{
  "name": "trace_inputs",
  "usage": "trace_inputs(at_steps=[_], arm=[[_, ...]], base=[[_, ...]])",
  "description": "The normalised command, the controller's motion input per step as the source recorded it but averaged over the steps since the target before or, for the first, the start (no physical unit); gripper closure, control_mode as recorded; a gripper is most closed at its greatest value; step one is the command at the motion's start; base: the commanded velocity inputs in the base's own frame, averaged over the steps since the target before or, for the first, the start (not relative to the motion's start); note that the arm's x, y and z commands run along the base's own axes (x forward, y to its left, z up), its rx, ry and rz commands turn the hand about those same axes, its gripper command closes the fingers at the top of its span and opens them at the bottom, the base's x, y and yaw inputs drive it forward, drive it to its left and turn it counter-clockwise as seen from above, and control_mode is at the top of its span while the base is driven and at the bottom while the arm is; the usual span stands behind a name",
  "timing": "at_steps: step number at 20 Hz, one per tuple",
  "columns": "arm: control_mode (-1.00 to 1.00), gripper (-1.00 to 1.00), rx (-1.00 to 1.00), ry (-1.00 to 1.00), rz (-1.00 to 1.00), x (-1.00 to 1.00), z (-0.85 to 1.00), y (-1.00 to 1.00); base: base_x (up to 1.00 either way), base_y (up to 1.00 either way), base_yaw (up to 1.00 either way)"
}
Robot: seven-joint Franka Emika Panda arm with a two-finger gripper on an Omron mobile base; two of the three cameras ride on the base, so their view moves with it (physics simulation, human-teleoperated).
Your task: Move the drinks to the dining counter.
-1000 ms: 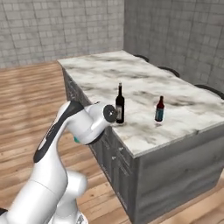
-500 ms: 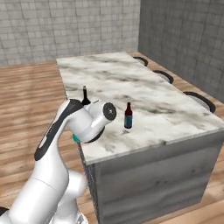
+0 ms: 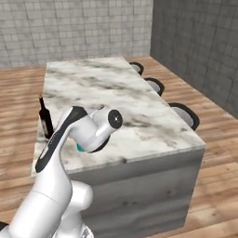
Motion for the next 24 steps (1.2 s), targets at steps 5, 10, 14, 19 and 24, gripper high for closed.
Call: trace_inputs(at_steps=[5,10,14,19,24], arm=[[1.0,1.0,0.0,0.0,0.0,0.0,0.0,0.0],[1.0,1.0,0.0,0.0,0.0,0.0,0.0,0.0],[1.0,1.0,0.0,0.0,0.0,0.0,0.0,0.0],[1.0,1.0,0.0,0.0,0.0,0.0,0.0,0.0],[1.0,1.0,0.0,0.0,0.0,0.0,0.0,0.0]], base=[[0.6,-1.0,0.25],[0.62,-0.68,0.38],[0.41,-0.42,0.44],[0.0,0.0,0.03],[0.0,0.0,0.0]])
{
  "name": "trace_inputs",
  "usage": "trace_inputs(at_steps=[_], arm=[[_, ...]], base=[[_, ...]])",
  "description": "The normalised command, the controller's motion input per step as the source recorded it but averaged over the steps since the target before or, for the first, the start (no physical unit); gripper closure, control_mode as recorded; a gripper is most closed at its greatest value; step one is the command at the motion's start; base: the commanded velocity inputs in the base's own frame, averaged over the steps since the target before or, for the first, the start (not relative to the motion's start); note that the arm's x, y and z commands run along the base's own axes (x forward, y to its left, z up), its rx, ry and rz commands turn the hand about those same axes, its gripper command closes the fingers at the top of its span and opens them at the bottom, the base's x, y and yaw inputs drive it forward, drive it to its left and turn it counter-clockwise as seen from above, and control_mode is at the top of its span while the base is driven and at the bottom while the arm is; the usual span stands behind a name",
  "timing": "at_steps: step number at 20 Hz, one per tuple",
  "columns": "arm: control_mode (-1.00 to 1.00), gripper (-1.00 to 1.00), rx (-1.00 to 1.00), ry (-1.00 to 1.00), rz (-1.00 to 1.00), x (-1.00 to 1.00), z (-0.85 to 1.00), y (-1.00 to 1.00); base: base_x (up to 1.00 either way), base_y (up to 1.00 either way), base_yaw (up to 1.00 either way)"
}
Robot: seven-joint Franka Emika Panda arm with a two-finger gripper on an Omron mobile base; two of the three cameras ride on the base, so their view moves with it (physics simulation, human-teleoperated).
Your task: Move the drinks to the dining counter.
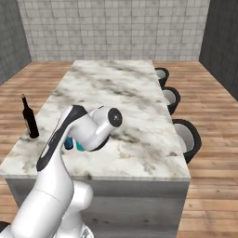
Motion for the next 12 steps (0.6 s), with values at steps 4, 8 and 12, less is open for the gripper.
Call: trace_inputs(at_steps=[4,8,12], arm=[[1.0,1.0,0.0,0.0,0.0,0.0,0.0,0.0],[1.0,1.0,0.0,0.0,0.0,0.0,0.0,0.0],[-1.0,1.0,0.0,0.02,0.0,0.01,0.0,0.0]], base=[[0.0,0.0,0.0],[0.0,0.0,0.0],[0.0,0.0,0.0]])
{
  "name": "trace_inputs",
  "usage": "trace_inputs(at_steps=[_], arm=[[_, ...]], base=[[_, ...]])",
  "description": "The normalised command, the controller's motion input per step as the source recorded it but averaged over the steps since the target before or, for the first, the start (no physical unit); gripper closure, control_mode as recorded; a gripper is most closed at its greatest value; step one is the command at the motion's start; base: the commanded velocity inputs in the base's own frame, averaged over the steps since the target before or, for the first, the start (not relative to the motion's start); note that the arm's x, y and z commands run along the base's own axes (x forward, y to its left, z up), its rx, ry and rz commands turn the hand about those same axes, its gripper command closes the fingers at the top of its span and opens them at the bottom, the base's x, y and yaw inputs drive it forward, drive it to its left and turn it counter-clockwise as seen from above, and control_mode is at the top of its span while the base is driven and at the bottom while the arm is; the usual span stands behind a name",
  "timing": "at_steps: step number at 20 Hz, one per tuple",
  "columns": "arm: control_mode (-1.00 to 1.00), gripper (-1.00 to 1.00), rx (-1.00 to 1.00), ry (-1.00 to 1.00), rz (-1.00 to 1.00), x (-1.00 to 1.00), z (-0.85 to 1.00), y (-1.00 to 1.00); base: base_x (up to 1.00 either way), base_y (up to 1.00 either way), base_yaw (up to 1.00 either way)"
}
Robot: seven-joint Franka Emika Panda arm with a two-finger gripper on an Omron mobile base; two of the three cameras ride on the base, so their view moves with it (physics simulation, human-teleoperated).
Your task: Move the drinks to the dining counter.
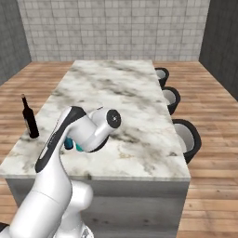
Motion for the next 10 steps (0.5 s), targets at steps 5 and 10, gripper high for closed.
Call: trace_inputs(at_steps=[5,10], arm=[[-1.0,1.0,-0.01,0.27,0.0,0.41,0.01,0.07],[-1.0,1.0,-0.04,0.37,0.03,0.77,0.01,0.01]], base=[[0.0,0.0,0.0],[0.0,0.0,0.0]])
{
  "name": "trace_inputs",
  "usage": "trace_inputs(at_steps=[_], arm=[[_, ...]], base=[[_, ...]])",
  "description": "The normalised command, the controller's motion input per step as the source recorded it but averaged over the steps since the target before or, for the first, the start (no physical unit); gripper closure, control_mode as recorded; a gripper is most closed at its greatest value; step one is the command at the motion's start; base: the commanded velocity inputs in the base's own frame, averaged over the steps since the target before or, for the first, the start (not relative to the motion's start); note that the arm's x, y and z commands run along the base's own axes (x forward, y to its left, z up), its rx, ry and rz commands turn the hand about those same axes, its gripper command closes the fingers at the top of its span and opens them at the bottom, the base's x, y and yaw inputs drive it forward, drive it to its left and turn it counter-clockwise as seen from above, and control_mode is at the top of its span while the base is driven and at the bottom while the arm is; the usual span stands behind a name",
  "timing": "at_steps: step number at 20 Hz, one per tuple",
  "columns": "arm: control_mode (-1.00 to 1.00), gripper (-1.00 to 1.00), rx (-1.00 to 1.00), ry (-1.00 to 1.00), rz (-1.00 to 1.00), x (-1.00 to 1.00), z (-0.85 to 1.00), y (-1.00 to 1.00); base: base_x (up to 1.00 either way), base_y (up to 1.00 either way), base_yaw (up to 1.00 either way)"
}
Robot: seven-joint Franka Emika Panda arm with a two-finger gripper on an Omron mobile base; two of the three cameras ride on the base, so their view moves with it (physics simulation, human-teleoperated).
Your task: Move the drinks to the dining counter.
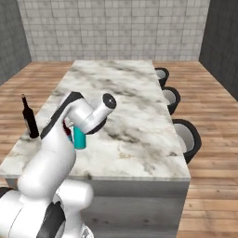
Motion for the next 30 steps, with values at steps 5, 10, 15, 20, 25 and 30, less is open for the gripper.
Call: trace_inputs(at_steps=[5,10,15,20,25,30], arm=[[-1.0,1.0,0.0,0.1,0.08,0.65,0.0,0.0],[-1.0,1.0,0.0,-0.07,0.14,0.61,-0.12,-0.02],[-1.0,1.0,0.01,-0.22,0.15,0.2,-0.26,0.0],[-1.0,1.0,0.05,-0.26,0.15,-0.1,-0.26,0.0],[-1.0,1.0,0.06,-0.11,0.1,-0.05,-0.16,0.05],[-1.0,1.0,0.03,-0.07,0.09,0.0,-0.22,0.14]], base=[[0.0,0.0,0.0],[0.0,0.0,0.0],[0.0,0.0,0.0],[0.0,0.0,0.0],[0.0,0.0,0.0],[0.0,0.0,0.0]])
